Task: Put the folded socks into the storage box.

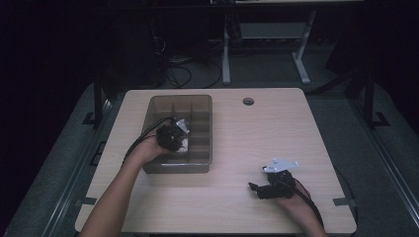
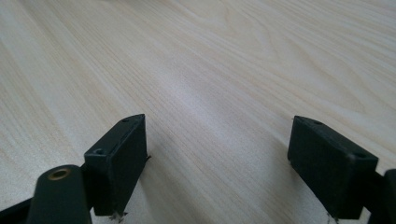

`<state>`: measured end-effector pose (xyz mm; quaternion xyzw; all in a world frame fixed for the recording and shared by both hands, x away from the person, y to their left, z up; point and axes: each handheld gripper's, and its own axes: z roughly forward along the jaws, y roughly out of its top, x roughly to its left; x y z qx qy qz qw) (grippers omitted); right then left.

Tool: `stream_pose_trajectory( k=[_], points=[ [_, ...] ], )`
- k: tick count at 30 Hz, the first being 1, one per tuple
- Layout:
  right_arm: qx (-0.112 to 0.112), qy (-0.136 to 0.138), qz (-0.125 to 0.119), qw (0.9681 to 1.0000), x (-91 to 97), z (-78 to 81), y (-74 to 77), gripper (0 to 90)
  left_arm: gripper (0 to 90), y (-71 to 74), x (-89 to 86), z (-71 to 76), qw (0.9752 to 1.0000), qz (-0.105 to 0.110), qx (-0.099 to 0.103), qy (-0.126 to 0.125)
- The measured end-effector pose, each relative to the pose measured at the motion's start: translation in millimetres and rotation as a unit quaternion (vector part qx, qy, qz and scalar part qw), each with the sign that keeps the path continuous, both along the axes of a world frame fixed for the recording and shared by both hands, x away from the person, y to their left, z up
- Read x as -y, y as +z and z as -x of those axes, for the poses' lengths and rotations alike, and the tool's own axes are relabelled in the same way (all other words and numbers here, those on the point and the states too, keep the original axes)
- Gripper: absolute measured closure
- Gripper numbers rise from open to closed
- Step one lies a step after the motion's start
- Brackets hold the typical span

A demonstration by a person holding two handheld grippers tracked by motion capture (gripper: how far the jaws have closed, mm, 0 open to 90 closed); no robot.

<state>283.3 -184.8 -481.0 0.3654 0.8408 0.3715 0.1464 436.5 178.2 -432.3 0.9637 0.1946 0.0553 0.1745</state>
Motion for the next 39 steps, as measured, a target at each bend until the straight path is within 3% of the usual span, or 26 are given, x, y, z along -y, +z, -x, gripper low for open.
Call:
stream_pose_trajectory(
  k=[10, 13, 20, 22, 27, 32, 34, 39],
  points=[
    [-0.001, -0.001, 0.000, 1.0000, -0.1, 0.2, 0.0, 19.3, 74.7, 6.9, -2.9, -2.1, 1.0000, 0.001, -0.004, 0.003],
    [-0.001, -0.001, 0.000, 1.0000, -0.1, 0.1, 0.1, 19.3, 70.2, 12.3, -7.9, -2.4, 0.9998, 0.013, -0.003, 0.012],
    [-0.001, -0.001, 0.000, 1.0000, -0.1, 0.2, 0.0, 19.3, 69.2, 29.7, -10.3, -0.8, 0.9993, 0.034, 0.002, 0.013],
    [-0.001, -0.001, 0.000, 1.0000, -0.1, 0.2, 0.0, 19.3, 73.4, 36.3, -10.0, 0.4, 0.9992, 0.039, 0.004, 0.009],
    [-0.001, -0.001, 0.000, 1.0000, -0.1, 0.2, 0.1, 19.3, 89.9, 47.1, -9.4, 3.6, 0.9987, 0.045, -0.021, -0.011],
    [-0.001, -0.001, 0.000, 1.0000, -0.1, 0.2, 0.1, 19.3, 90.0, 41.8, -6.8, 7.0, 0.9985, 0.040, -0.033, -0.015],
    [-0.001, -0.001, 0.000, 1.0000, -0.2, 0.2, 0.1, 19.3, 90.0, 37.0, -6.3, 5.8, 0.9988, 0.035, -0.030, -0.014],
    [-0.001, -0.002, 0.000, 1.0000, -0.2, 0.3, 0.0, 19.3, 90.0, 19.3, -4.7, 0.9, 0.9992, 0.000, -0.039, -0.004]
  ],
)
